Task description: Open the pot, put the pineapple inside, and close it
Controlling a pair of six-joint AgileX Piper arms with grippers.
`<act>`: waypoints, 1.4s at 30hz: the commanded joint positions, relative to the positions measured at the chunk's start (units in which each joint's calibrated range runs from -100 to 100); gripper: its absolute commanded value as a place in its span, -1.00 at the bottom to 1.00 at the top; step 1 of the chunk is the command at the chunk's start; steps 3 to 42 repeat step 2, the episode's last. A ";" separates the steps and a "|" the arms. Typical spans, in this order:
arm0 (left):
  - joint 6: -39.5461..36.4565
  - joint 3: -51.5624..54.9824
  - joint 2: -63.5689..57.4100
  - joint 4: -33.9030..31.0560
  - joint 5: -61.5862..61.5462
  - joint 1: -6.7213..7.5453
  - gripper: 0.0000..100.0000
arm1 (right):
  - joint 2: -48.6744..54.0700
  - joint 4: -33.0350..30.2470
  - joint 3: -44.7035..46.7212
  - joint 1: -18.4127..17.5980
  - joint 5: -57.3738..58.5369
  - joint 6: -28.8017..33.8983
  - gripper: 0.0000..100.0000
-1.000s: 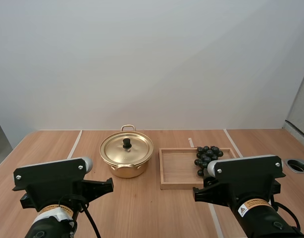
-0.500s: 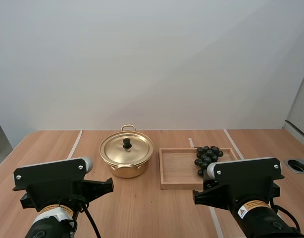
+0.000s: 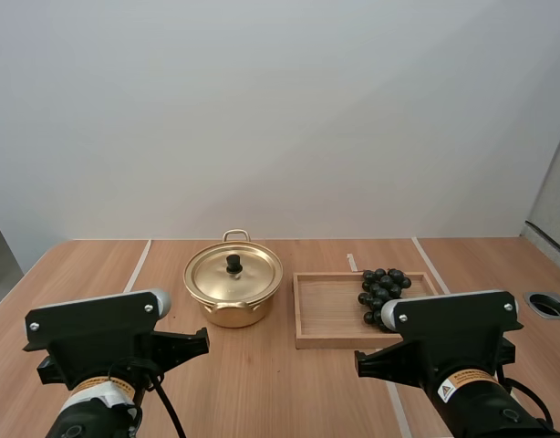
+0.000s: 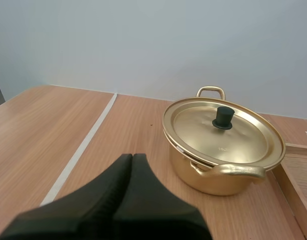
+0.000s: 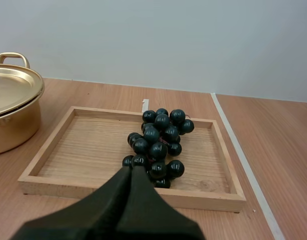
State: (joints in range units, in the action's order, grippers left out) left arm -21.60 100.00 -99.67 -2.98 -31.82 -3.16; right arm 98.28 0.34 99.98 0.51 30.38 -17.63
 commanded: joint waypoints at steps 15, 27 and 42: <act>0.04 0.00 -0.33 0.63 0.20 -0.06 -1.00 | 0.51 -0.03 0.02 0.04 -0.41 0.09 -1.00; 0.04 0.00 -0.33 0.63 0.20 -0.06 -1.00 | 0.51 -0.03 0.02 0.04 -0.41 0.09 -1.00; 0.04 0.00 -0.33 0.63 0.20 -0.06 -1.00 | 0.51 -0.03 0.02 0.04 -0.41 0.09 -1.00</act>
